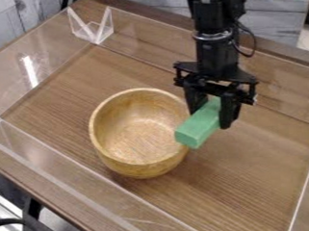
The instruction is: Remove the green block from inside the brown bowl and put it on the table
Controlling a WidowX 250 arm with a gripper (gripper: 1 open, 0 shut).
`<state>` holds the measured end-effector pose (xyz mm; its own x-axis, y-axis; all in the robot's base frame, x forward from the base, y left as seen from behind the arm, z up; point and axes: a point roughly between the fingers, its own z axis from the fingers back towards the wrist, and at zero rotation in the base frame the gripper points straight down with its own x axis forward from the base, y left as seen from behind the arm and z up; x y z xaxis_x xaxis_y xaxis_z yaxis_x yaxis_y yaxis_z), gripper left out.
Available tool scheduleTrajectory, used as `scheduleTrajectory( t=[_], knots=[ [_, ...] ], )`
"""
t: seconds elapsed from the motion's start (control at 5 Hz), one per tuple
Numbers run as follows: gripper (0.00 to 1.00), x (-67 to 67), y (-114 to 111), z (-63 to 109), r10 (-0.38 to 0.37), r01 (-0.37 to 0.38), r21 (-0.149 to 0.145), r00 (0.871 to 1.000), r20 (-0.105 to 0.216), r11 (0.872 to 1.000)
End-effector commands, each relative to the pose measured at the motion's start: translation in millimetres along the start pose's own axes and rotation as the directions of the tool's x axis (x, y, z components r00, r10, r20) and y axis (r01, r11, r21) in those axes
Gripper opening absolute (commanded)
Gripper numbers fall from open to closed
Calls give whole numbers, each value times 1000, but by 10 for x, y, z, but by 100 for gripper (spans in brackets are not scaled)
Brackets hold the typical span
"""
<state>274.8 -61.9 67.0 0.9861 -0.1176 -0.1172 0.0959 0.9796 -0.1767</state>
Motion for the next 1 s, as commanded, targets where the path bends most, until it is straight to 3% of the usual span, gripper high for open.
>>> scheduleTrajectory(
  t=[0.0,0.8],
  knots=[
    [0,126,-38,106,-26,26,0,998,59,1000],
    [0,283,35,-9,-49,50,-9,996,71,999]
  ],
)
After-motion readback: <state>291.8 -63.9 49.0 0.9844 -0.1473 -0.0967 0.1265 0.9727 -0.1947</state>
